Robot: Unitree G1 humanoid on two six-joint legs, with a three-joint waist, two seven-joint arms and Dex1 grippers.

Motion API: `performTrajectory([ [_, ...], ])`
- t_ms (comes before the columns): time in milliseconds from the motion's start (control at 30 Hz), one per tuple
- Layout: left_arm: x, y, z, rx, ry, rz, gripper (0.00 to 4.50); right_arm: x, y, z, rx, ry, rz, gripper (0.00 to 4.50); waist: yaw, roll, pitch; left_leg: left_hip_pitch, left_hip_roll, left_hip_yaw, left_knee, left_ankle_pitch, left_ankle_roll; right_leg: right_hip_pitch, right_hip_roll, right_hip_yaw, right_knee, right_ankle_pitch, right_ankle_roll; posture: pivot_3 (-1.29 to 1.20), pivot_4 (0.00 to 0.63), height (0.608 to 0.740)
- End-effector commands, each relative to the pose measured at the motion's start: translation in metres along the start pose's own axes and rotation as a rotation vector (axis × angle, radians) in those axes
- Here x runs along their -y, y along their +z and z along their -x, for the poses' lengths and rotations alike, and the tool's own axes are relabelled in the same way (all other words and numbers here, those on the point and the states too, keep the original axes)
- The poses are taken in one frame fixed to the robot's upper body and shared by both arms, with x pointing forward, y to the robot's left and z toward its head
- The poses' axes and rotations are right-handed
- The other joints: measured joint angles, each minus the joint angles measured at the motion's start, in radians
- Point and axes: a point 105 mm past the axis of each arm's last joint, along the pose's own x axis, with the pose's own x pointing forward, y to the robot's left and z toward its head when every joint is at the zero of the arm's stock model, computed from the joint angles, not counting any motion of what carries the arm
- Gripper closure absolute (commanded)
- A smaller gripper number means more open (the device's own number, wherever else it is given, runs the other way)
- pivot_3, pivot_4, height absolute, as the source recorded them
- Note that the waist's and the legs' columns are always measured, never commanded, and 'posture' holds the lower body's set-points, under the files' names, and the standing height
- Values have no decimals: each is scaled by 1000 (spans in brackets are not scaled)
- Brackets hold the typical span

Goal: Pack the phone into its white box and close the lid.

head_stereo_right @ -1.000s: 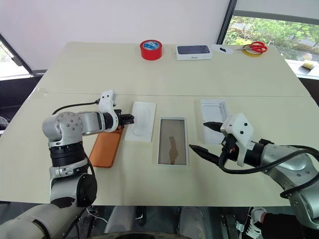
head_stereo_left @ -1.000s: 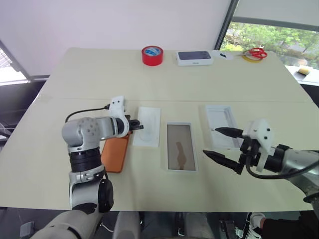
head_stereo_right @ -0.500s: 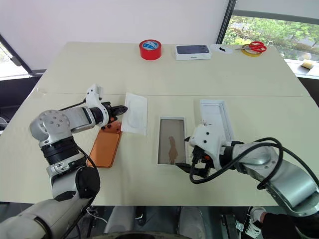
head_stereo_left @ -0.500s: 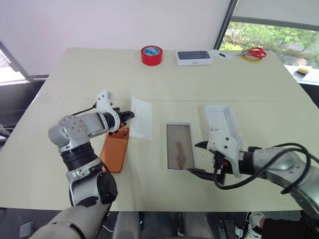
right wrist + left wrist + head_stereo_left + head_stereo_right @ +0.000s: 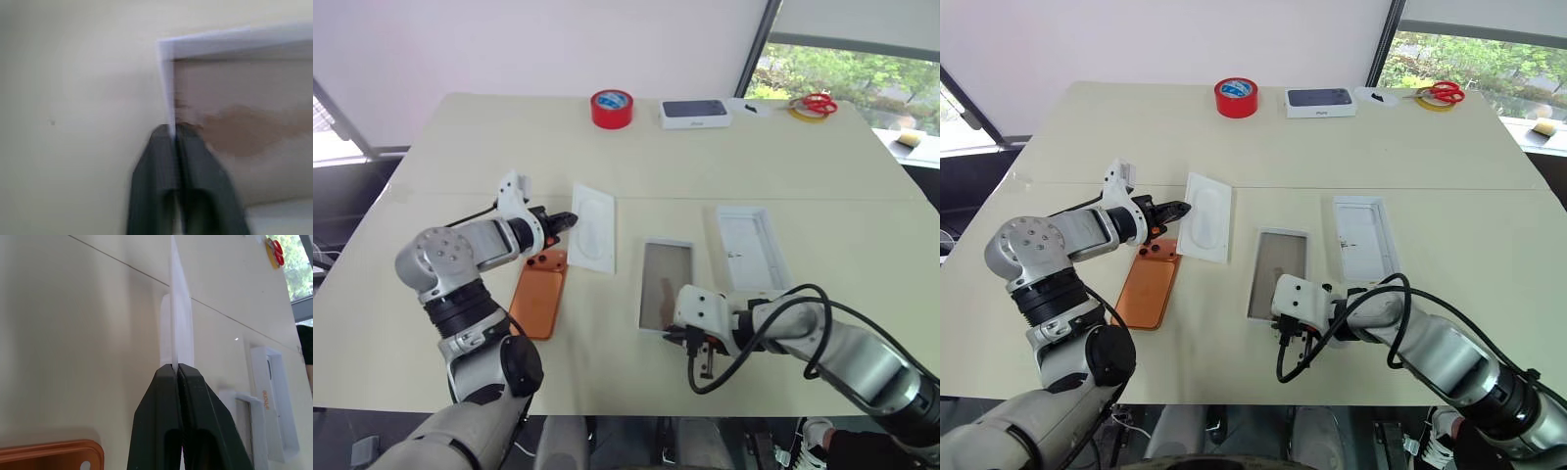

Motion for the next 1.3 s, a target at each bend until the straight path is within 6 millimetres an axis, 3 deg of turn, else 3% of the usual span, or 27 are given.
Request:
performTrajectory([
  [33,13,25,12,111,-69,22,4500,10,9,-4,18,-35,86,4452,-2,-1,0,0,0,0,0,0,0,0,0,0,0,0,0,0,150,730],
  [200,18,41,19,184,-114,79,4500,31,11,-15,-4,-76,232,4452,-3,-1,0,0,0,0,0,0,-1,0,0,0,1,0,0,0,150,730],
  [367,29,35,15,161,-156,54,4500,50,22,-17,20,-92,283,4452,-2,-1,0,0,0,1,0,1,-2,0,0,0,1,0,0,0,150,730],
  [467,40,25,8,134,-193,37,4500,57,29,-11,53,-111,290,3560,2,-1,0,0,0,1,1,1,-2,0,0,0,1,0,0,0,150,730],
  [600,53,4,-2,80,-218,15,4500,68,26,13,77,-199,271,1623,2,-1,0,0,0,1,1,1,-2,0,-1,0,0,0,0,0,150,730],
  [767,58,-24,-14,10,-207,9,4500,67,16,51,112,-253,165,1623,0,-2,1,0,0,1,0,1,-2,0,0,0,0,0,0,0,150,730],
  [867,60,-37,-20,-28,-199,10,4500,67,12,64,120,-294,126,1623,-3,-2,1,0,0,1,0,1,-2,0,0,0,0,0,0,0,150,730],
  [1233,66,-61,-34,-99,-201,-13,4500,70,7,69,129,-346,88,1623,1,-2,1,0,0,1,0,1,-2,0,0,0,0,0,0,0,150,730],
  [1300,68,-62,-35,-100,-215,-13,3894,70,7,68,131,-347,88,1562,1,-2,1,0,0,1,0,1,-2,0,0,0,0,0,0,0,150,730],
])
